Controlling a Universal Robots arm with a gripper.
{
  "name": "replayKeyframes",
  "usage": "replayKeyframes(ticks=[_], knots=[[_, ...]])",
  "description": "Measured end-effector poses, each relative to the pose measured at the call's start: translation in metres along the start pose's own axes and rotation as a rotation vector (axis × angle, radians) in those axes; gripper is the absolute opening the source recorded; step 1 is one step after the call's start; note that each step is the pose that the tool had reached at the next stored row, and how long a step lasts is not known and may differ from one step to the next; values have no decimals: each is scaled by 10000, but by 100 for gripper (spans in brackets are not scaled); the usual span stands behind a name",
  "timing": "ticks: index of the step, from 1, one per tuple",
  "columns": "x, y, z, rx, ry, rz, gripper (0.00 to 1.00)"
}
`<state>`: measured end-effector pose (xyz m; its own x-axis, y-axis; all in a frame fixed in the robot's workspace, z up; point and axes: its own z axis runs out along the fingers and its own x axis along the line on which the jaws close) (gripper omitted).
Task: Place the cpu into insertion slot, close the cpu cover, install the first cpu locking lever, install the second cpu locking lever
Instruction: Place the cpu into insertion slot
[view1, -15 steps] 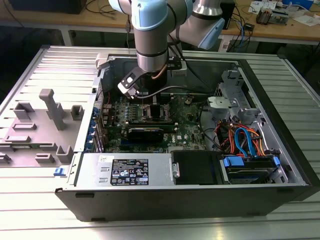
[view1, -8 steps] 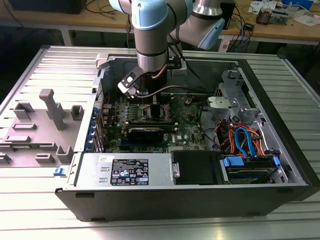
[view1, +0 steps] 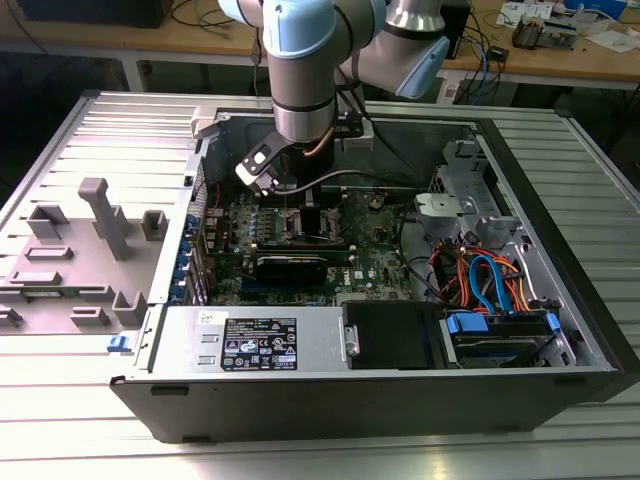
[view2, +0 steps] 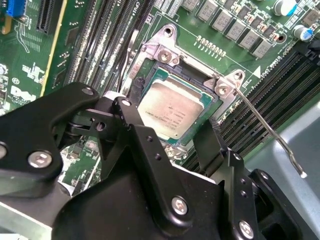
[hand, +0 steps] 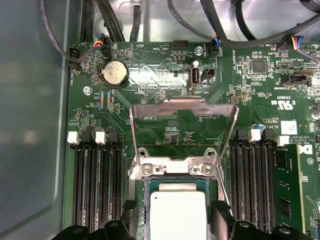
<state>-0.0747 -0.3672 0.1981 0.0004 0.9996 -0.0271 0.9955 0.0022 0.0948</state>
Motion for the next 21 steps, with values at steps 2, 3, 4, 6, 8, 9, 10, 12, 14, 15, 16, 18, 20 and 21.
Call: replayKeyframes(ticks=[2,3,4,6,8,9,10,12,14,15,16,18,20,21], knots=[[0,0,-2,-2,2,0,69],[0,0,-2,0,9,1,69],[0,0,-2,-1,19,3,69],[1,1,0,-1,45,4,69],[2,2,4,1,62,6,69],[2,2,5,-1,77,7,69],[2,2,6,0,85,8,69],[2,3,7,-1,91,8,69],[2,3,7,0,94,9,69],[2,3,7,-1,95,2,69],[5,5,7,-1,95,-14,69],[6,7,-13,5,60,-16,69],[5,15,-26,45,53,-18,69],[5,21,-32,81,53,-18,69]])
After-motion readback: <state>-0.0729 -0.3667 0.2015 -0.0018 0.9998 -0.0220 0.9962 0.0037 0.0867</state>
